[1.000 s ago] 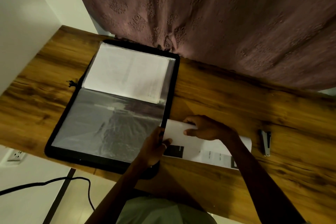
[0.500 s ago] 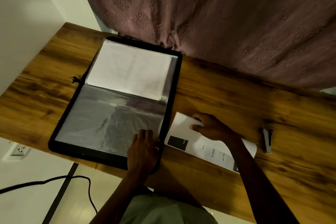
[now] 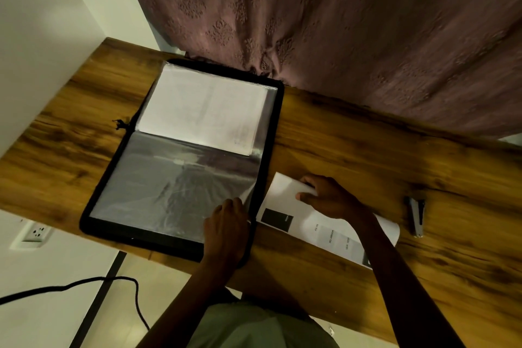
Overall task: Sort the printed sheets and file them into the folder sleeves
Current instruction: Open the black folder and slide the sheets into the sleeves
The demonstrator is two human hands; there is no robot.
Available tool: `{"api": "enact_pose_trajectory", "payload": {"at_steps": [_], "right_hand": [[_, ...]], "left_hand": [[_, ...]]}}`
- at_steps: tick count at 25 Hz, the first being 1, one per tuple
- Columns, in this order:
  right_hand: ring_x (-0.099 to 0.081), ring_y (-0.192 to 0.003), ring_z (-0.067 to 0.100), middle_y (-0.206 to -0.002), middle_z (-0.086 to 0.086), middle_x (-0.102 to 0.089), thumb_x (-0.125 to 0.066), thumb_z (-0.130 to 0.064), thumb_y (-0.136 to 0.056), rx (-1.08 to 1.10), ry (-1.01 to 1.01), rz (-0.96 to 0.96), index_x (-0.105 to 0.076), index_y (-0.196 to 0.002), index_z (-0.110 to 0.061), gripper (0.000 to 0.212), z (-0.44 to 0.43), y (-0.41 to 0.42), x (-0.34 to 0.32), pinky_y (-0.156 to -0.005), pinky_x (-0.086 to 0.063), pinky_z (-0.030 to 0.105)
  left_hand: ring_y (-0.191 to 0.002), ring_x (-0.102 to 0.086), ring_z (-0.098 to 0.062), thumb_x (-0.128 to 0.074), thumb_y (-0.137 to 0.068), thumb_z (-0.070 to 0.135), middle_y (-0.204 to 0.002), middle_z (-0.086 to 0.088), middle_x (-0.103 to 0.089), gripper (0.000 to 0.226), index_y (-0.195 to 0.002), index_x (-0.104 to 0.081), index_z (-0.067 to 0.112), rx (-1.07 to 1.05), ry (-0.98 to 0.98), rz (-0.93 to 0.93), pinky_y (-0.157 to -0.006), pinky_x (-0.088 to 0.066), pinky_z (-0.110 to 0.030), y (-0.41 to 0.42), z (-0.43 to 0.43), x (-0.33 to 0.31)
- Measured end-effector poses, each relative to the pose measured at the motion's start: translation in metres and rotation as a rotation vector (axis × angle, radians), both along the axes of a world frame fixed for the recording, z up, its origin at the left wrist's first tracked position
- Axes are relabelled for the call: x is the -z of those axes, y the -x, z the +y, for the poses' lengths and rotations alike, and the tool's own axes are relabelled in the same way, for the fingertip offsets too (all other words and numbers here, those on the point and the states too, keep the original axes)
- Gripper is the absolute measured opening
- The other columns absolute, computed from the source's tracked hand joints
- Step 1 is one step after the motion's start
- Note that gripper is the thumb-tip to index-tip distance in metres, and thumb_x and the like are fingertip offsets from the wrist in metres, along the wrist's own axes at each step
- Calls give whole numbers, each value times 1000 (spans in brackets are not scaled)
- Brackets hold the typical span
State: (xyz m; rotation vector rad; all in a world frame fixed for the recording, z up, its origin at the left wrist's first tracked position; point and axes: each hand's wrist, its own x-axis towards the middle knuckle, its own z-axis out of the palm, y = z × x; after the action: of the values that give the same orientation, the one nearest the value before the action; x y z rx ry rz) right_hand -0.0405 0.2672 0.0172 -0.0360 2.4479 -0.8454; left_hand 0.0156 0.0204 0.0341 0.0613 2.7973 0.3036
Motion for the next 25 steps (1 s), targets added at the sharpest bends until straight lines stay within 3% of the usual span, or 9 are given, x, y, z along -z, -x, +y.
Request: {"api": "enact_pose_trajectory", "payload": {"at_steps": [2,4,9,14,16,18,21,23,25], "right_hand": [[-55,-123,23,-135,5,-58,-63,-37,-93,1,-2,2,-53,-134,-15,47,0,-1,-1,-105,-47,43],[-56,-123,23,-135,6,-57,-63,-36,-93,5,2,-6,-53,-135,-14,48,-1,-1,0,-104,-48,43],[-58,-120,24,-133,6,-59,-63,-33,-94,14,12,-31,-53,-133,-13,46,-1,-1,1,-102,-49,39],[-56,-122,23,-133,5,-58,-63,-30,-94,25,31,-15,-53,-134,-12,45,0,1,3,-101,-47,34],[-55,-123,22,-134,5,-58,-64,-31,-93,35,43,21,-55,-133,-12,45,2,2,3,-103,-43,29],[-55,-122,22,-132,5,-59,-66,-32,-92,66,56,60,-56,-131,-12,45,4,5,3,-102,-41,28],[-58,-112,17,-123,2,-62,-67,-34,-91,120,81,85,-59,-126,-14,41,4,12,-3,-93,-45,24],[-60,-102,10,-112,-3,-64,-67,-35,-91,144,138,66,-60,-120,-17,35,2,17,-7,-82,-46,15],[-59,-94,2,-104,-9,-63,-67,-35,-91,160,202,36,-60,-117,-19,31,-3,24,-13,-73,-45,10]], "left_hand": [[-82,-59,-13,-43,-103,37,-107,1,-63,29,-125,-45,17,-13,2,33,-66,-37,-23,1,1,-6],[-59,-45,-6,-44,-103,32,-85,5,-58,23,-121,-44,18,-49,-20,70,-54,-29,-22,3,0,-10],[-58,-56,-8,-60,-96,18,-83,4,-69,13,-109,-57,19,-150,-213,135,-50,-35,-20,9,-7,-8],[-51,-56,-6,-70,-89,14,-73,7,-67,12,-93,-63,22,-221,-357,214,-45,-45,-21,22,-17,-5],[-56,-57,-13,-69,-85,4,-83,0,-66,17,-94,-62,18,-140,-317,282,-45,-42,-21,23,-17,-9],[-79,-63,-22,-69,-84,4,-107,-9,-64,23,-103,-66,16,-42,-182,302,-50,-50,-29,21,-14,-16],[-125,-47,-24,-57,-97,21,-143,-5,-46,37,-133,-57,18,38,61,152,-81,-56,-32,20,-8,-20],[-128,-42,-23,-53,-100,26,-147,-3,-41,42,-141,-50,17,51,120,115,-87,-51,-31,19,-5,-16],[-122,-46,-24,-57,-97,29,-146,-4,-42,47,-141,-49,15,29,96,133,-83,-52,-32,16,-5,-9]]}}
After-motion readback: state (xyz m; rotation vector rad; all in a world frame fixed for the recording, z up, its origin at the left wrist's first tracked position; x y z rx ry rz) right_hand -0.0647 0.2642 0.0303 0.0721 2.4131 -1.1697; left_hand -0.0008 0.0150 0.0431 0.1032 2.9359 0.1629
